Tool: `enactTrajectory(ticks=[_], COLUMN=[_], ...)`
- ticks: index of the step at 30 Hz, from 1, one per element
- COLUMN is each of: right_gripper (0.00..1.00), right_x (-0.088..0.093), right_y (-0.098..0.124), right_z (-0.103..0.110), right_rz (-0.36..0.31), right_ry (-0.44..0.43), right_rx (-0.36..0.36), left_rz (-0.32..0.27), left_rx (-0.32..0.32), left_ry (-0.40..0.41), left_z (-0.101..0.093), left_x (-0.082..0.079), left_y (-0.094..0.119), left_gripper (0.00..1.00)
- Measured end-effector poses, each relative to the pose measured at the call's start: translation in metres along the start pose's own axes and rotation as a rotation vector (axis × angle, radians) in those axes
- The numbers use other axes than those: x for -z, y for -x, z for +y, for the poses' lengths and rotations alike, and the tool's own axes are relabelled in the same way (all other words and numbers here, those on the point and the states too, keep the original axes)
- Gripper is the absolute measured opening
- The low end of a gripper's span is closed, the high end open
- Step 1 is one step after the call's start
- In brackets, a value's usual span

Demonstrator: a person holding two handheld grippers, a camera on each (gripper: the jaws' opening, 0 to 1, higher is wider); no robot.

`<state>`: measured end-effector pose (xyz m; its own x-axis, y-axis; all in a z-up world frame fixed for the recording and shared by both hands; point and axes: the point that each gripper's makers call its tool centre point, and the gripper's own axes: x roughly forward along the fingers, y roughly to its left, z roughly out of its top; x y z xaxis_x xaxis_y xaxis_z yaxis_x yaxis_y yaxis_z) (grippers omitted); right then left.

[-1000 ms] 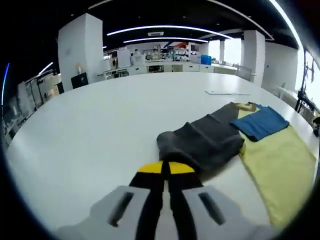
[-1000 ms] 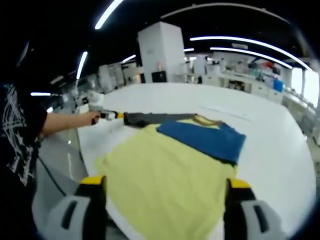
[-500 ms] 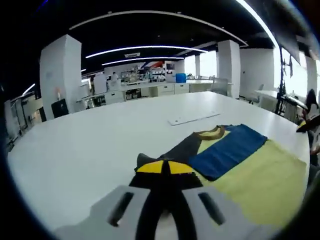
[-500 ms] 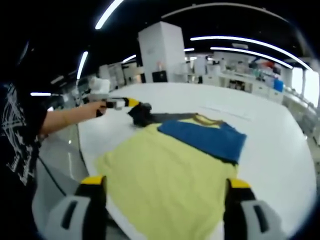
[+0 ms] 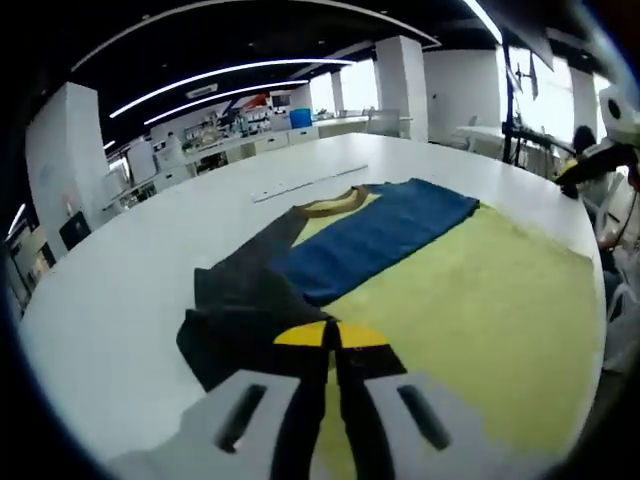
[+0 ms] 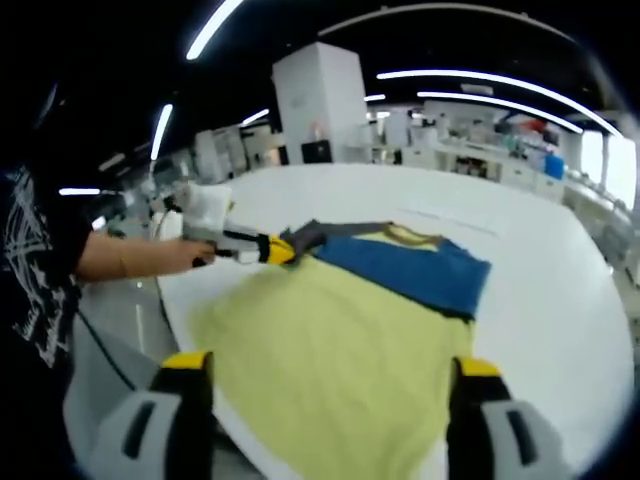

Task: Fold the garment on the visible template until the final outline fits inside the template.

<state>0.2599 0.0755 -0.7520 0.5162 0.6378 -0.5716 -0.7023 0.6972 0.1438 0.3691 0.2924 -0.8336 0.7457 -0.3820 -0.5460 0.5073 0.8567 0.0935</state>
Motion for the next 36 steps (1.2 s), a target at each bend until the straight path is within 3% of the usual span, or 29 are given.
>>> enactTrajectory(ticks=[2,9,14,17,20,23,26,30,36], right_gripper=[0.98,0.98,0.98,0.98,0.99,0.99,0.99,0.99,0.99], right_x=[0.000,0.000,0.000,-0.001,-0.001,-0.001,-0.001,-0.001,0.002], right_y=[0.000,-0.001,0.000,0.000,0.000,0.000,-0.001,-0.001,-0.001], right_z=[0.000,0.000,0.000,-0.001,-0.001,-0.001,0.000,0.002,0.000], right_rz=[0.002,0.003,-0.001,-0.005,-0.008,-0.010,-0.012,-0.013,-0.011], right_ry=[0.000,0.001,0.002,0.002,0.006,0.006,0.008,0.007,0.002], right_rx=[-0.001,-0.003,-0.006,-0.007,-0.009,-0.012,-0.017,-0.018,-0.015], left_rz=[0.025,0.007,-0.049,-0.086,-0.141,-0.152,-0.158,-0.132,-0.108], left_rx=[-0.001,-0.010,-0.033,-0.048,-0.099,-0.138,-0.170,-0.207,-0.223], left_ry=[0.000,0.026,0.057,0.058,0.090,0.116,0.158,0.227,0.315], left_z=[-0.002,-0.001,0.004,0.007,0.022,0.036,0.045,0.055,0.062], left_x=[0.007,0.006,-0.004,-0.015,-0.023,-0.023,-0.021,-0.008,0.011], left_y=[-0.002,0.000,0.012,0.022,0.030,0.036,0.041,0.044,0.045], left_gripper=[0.00,0.03,0.23,0.30,0.44,0.55,0.60,0.65,0.67])
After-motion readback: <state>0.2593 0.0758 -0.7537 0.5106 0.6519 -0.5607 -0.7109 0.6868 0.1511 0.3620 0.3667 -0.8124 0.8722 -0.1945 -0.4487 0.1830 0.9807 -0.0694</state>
